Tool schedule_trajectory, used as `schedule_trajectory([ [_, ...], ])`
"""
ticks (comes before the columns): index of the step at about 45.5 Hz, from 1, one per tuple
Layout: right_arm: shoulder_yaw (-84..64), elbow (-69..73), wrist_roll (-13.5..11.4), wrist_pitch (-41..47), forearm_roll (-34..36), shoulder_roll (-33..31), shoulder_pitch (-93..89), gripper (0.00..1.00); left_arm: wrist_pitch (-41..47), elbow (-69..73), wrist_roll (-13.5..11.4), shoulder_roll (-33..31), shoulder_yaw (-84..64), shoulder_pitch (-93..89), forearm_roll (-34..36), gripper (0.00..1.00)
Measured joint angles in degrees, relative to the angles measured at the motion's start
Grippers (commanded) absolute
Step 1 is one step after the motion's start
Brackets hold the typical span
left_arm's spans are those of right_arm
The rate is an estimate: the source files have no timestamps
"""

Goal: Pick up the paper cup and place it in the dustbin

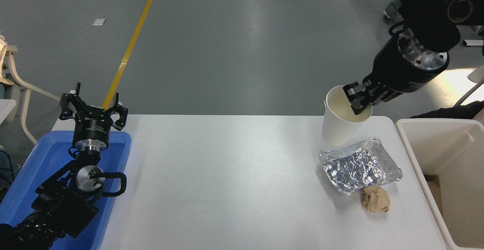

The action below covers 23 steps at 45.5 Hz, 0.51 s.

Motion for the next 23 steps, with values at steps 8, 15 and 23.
schedule_trajectory([
  [8,-5.8,-2.4,0.8,-1.0,-5.9,-7.3,0.4,0.00,0.0,0.0,0.0,0.0,0.0,0.0,0.0,0.99],
  [15,-8.9,-8.3,1.7,-3.9,-13.0,-15.7,-3.0,0.00,0.0,0.0,0.0,0.0,0.0,0.0,0.0,0.99],
  [23,-8.7,-18.5,3.7,-12.8,-18.9,-22.9,-14.6,0.00,0.0,0.0,0.0,0.0,0.0,0.0,0.0,0.99],
])
